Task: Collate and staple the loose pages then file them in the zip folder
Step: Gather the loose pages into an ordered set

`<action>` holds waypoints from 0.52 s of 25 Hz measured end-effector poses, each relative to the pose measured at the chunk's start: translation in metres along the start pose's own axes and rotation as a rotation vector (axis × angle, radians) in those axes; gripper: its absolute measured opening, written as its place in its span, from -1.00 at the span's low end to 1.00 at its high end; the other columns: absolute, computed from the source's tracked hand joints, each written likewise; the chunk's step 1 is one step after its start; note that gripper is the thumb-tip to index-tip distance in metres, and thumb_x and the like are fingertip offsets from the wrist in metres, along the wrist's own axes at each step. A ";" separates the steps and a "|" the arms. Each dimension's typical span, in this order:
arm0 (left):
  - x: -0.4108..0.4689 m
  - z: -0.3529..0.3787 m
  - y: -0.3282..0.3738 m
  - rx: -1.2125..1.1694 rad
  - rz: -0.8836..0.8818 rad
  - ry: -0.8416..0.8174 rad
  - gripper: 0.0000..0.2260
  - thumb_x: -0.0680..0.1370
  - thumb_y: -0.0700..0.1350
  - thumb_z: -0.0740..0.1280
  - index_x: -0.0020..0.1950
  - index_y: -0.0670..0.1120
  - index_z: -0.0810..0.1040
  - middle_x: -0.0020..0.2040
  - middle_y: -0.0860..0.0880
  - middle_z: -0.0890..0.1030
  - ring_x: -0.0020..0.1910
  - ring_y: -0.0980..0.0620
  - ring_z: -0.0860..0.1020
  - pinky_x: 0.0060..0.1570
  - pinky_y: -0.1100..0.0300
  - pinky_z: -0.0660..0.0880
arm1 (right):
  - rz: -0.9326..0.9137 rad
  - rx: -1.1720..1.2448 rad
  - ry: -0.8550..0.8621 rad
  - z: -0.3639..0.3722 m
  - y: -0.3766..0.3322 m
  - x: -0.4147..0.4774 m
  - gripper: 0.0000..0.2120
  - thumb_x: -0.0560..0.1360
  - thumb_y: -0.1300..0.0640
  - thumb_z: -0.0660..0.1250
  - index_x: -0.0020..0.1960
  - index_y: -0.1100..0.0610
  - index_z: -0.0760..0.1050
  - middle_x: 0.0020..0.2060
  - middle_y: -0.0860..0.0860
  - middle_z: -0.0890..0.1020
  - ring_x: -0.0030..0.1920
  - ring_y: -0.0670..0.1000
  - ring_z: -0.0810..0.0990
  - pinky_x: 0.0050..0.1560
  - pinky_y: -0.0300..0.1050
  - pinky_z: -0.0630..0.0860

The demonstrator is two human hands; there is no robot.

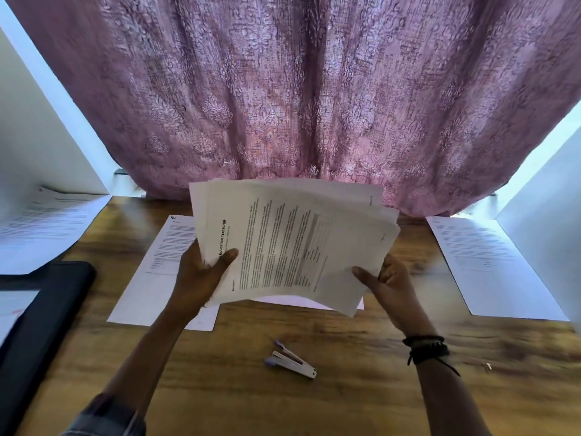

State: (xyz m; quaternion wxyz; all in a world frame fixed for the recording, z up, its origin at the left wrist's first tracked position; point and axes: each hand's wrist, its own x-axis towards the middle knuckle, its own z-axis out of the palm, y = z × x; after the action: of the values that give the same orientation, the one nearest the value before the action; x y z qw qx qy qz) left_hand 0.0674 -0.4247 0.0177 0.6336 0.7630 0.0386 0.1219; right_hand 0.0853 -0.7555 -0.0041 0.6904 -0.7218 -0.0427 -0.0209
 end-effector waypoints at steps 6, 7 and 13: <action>-0.020 0.001 -0.023 0.013 0.017 -0.018 -0.69 0.45 -0.03 0.39 0.17 0.00 0.48 -0.03 0.22 0.67 -0.03 0.23 0.65 -0.23 0.32 0.60 | -0.028 -0.184 0.038 0.014 0.013 -0.016 -0.71 0.49 0.35 0.40 -0.01 -0.03 0.50 -0.13 -0.35 0.68 -0.07 -0.26 0.66 -0.19 -0.34 0.60; -0.022 0.002 -0.028 0.020 0.021 -0.006 -0.65 0.44 -0.01 0.38 0.20 -0.03 0.47 0.01 0.19 0.65 -0.02 0.23 0.65 -0.22 0.32 0.60 | -0.021 -0.184 0.031 0.014 0.018 -0.019 -0.71 0.49 0.34 0.40 0.03 -0.02 0.49 -0.09 -0.32 0.68 -0.04 -0.25 0.66 -0.17 -0.31 0.61; -0.029 0.003 -0.041 0.100 -0.091 0.020 -0.76 0.43 -0.03 0.45 0.05 0.05 0.50 0.02 0.14 0.60 -0.08 0.14 0.60 -0.29 0.41 0.54 | 0.096 -0.204 -0.030 0.016 0.051 -0.032 -0.49 0.48 0.17 0.45 0.38 0.06 0.37 0.19 -0.03 0.61 0.13 -0.09 0.64 -0.07 -0.19 0.64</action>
State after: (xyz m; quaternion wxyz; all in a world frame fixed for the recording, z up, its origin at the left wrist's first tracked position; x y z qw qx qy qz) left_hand 0.0446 -0.4261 -0.0270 0.5991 0.7899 0.0858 0.0987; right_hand 0.0577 -0.7429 -0.0580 0.6130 -0.7897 -0.0161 0.0185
